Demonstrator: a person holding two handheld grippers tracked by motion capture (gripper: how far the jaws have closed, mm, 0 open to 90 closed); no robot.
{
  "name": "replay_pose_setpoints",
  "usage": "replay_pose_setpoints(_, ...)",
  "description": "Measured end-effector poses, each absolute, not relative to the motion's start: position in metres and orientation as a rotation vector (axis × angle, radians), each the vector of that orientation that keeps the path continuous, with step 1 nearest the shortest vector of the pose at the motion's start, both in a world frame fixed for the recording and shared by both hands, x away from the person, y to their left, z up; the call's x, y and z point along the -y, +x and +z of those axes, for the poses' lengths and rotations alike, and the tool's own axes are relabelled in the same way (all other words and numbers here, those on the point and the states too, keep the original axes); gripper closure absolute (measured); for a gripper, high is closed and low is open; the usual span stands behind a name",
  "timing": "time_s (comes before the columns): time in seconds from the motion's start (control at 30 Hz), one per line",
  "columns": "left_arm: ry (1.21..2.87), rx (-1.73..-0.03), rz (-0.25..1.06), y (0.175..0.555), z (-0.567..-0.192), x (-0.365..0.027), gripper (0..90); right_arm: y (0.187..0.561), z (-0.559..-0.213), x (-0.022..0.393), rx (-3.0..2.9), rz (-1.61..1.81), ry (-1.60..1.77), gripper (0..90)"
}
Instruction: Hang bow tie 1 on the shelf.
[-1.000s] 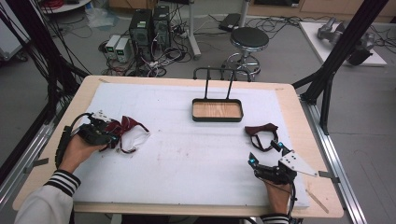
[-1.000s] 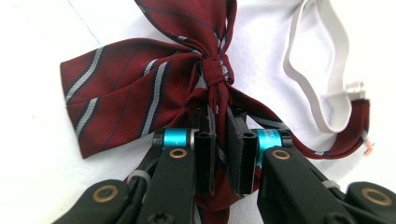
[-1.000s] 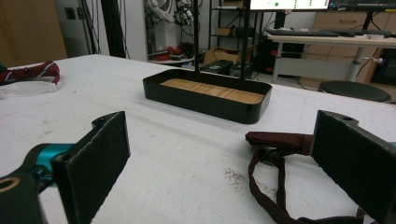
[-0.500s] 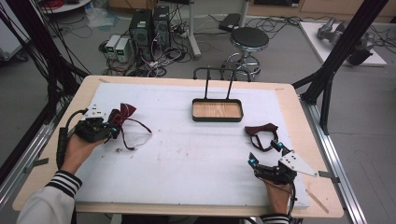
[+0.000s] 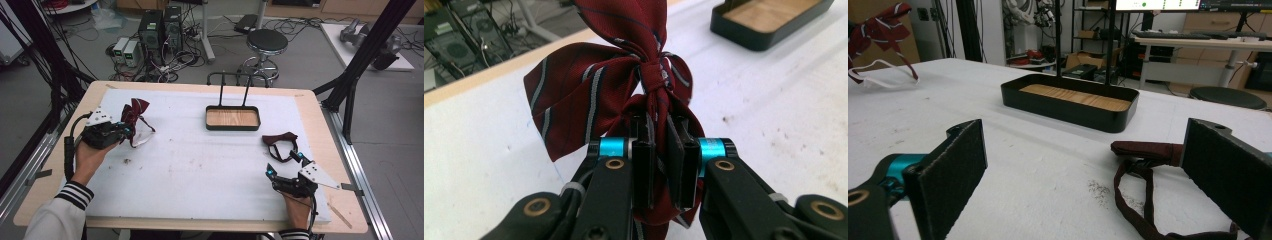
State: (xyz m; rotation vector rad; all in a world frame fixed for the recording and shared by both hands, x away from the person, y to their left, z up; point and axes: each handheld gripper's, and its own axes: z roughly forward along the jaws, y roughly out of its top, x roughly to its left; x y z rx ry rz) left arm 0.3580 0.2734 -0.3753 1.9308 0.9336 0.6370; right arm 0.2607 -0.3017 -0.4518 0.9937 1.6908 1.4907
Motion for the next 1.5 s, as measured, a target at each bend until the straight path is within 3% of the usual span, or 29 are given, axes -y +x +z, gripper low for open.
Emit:
replay_pose_setpoints(0.4, 1.873, -0.877, 0.665, 0.361, -0.359, -0.255, 82.2, 0.261, -0.452, 0.302, -1.690, 1.492, 0.990, 3.9)
replay_pose_setpoints(1.5, 1.808, -0.693, 0.673, 0.370, -0.328, -0.155, 82.1, 0.261, -0.452, 0.303, -1.683, 1.504, 0.996, 3.9)
